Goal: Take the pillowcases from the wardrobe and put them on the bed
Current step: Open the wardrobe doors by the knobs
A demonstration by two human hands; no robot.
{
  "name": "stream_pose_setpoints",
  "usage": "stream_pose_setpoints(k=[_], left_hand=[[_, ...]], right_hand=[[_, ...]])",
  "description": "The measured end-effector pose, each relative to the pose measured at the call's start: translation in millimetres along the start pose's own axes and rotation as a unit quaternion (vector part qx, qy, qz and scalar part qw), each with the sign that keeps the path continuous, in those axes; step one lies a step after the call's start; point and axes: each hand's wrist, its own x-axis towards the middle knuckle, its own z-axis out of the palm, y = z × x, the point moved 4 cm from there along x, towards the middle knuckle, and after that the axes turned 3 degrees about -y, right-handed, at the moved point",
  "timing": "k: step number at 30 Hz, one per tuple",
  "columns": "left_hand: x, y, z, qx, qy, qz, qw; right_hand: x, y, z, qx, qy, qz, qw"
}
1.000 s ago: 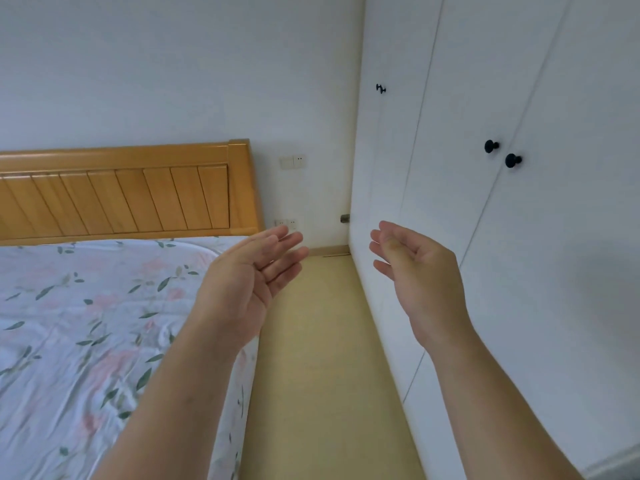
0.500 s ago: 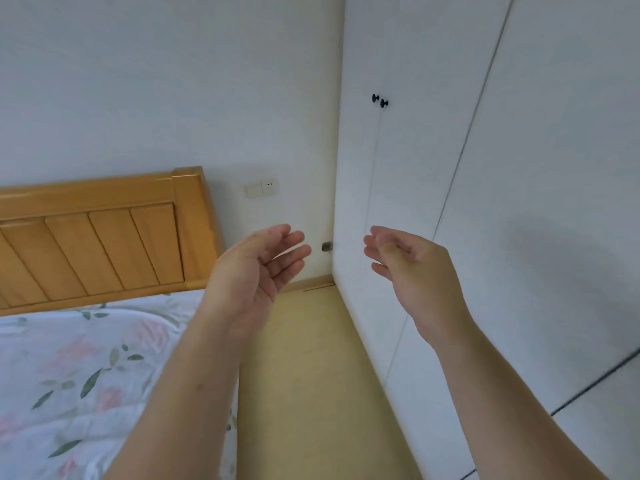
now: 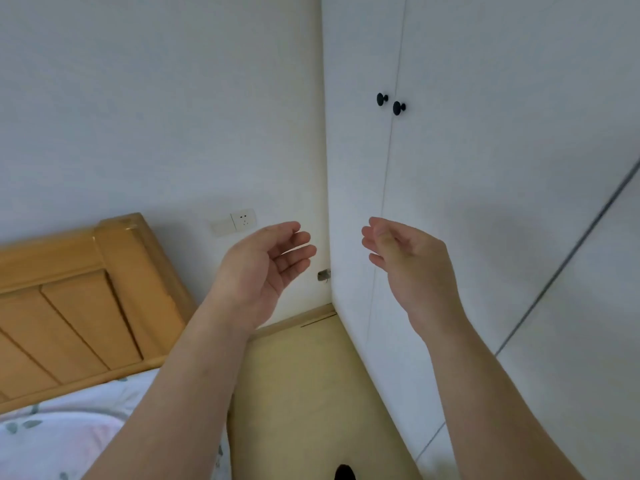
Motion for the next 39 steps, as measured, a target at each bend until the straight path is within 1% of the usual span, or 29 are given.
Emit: stream_pose_setpoints(k=[3, 6, 12, 16, 18, 21, 24, 27, 30, 33, 35, 39], left_hand=[[73.8, 29.0, 15.8, 0.021, -0.001, 0.004, 1.000], [127.9, 51.1, 26.3, 0.037, -0.008, 0.019, 0.999], [230.5, 65.8, 51.2, 0.053, -0.051, 0.004, 0.997], [296.2, 61.2, 83.9, 0.058, -0.116, -0.019, 0.991], [326.2, 61.8, 101.8, 0.062, -0.162, -0.030, 0.984], [367.4, 64.6, 120.0, 0.070, -0.228, -0.032, 0.971], [404.6, 69.5, 136.7, 0.118, -0.295, -0.011, 0.948], [422.4, 79.3, 158.1, 0.176, -0.380, 0.022, 0.908], [429.3, 84.2, 178.2, 0.178, -0.456, 0.037, 0.871], [427.0, 81.6, 187.4, 0.152, -0.481, 0.040, 0.862], [420.0, 79.4, 187.7, 0.137, -0.488, 0.034, 0.861], [410.9, 75.4, 185.2, 0.158, -0.461, 0.060, 0.871]], right_hand=[[79.9, -0.2, 13.3, 0.008, 0.004, 0.001, 1.000], [142.3, -8.2, 25.1, 0.002, 0.010, -0.004, 1.000], [231.3, -20.3, 36.6, -0.077, 0.025, -0.011, 0.997], [273.4, -25.8, 35.4, -0.147, 0.076, -0.024, 0.986], [291.2, -26.3, 36.6, -0.169, 0.109, -0.020, 0.979], [306.1, -22.3, 41.3, -0.185, 0.163, -0.007, 0.969], [310.9, -14.6, 44.9, -0.184, 0.258, 0.012, 0.948], [309.3, -17.1, 51.1, -0.186, 0.340, 0.035, 0.921], [304.3, -28.4, 58.9, -0.228, 0.386, 0.056, 0.892], [292.1, -40.3, 63.8, -0.267, 0.404, 0.078, 0.872], [284.7, -46.4, 68.1, -0.282, 0.403, 0.093, 0.866], [272.9, -56.1, 75.7, -0.297, 0.392, 0.115, 0.863]])
